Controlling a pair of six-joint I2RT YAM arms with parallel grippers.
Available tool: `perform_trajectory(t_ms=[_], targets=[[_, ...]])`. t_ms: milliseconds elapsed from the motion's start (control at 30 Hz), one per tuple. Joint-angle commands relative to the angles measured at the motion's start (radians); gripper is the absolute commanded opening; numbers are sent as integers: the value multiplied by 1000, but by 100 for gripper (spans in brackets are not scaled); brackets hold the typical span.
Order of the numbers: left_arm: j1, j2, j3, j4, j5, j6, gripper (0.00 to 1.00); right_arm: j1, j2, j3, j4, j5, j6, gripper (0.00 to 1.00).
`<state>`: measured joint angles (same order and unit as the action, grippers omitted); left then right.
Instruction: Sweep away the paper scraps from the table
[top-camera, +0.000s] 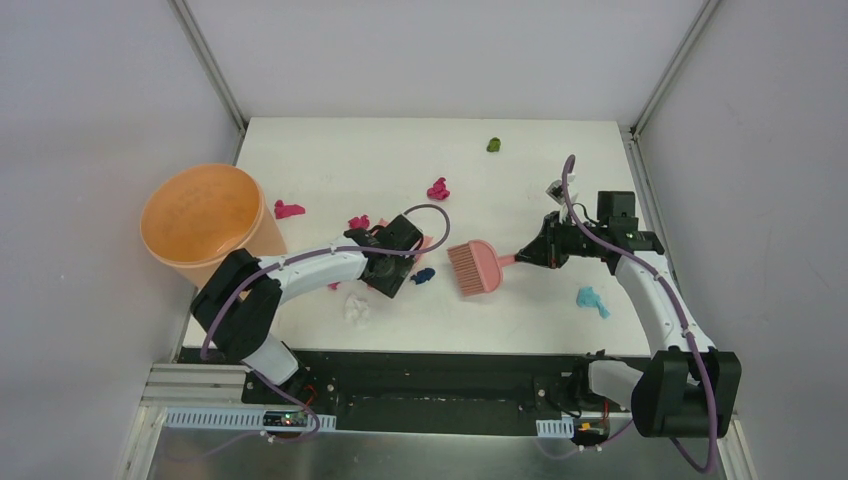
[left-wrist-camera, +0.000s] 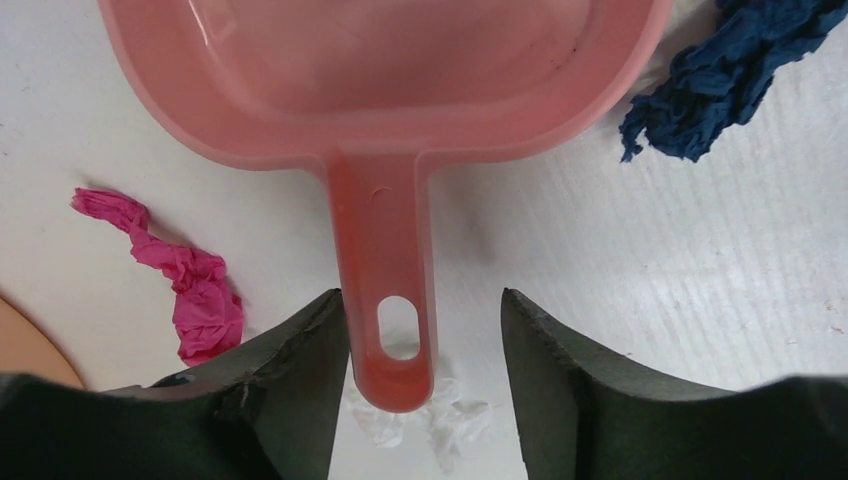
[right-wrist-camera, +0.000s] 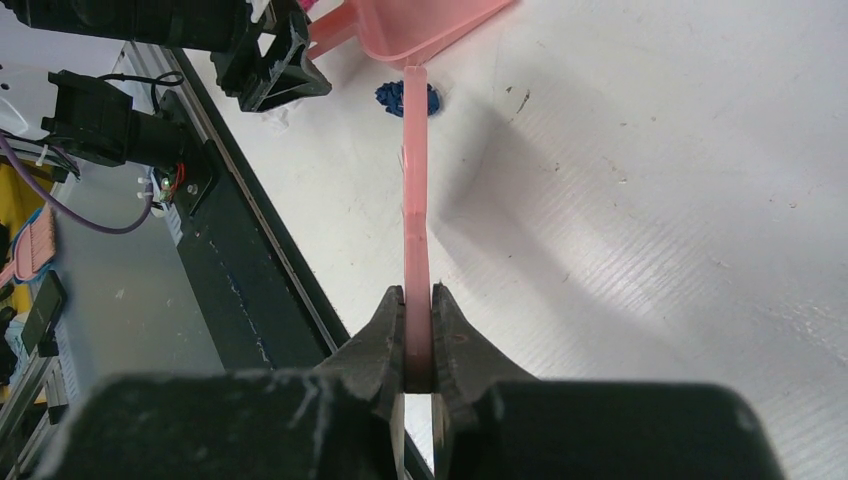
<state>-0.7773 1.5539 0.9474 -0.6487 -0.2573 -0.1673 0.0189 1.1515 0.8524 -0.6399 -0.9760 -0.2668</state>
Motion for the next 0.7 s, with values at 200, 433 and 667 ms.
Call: perform_trajectory(t_ms=[200, 433, 667], targets=[[9, -23, 37, -34, 0, -31, 34, -7, -27, 2, 35, -27, -6, 0], [21, -136, 55, -35, -100, -19, 18, 65, -42, 35, 44, 151, 76, 0], [108, -340, -9, 19, -221, -50, 0, 316, 97, 270, -58, 176, 154, 0]])
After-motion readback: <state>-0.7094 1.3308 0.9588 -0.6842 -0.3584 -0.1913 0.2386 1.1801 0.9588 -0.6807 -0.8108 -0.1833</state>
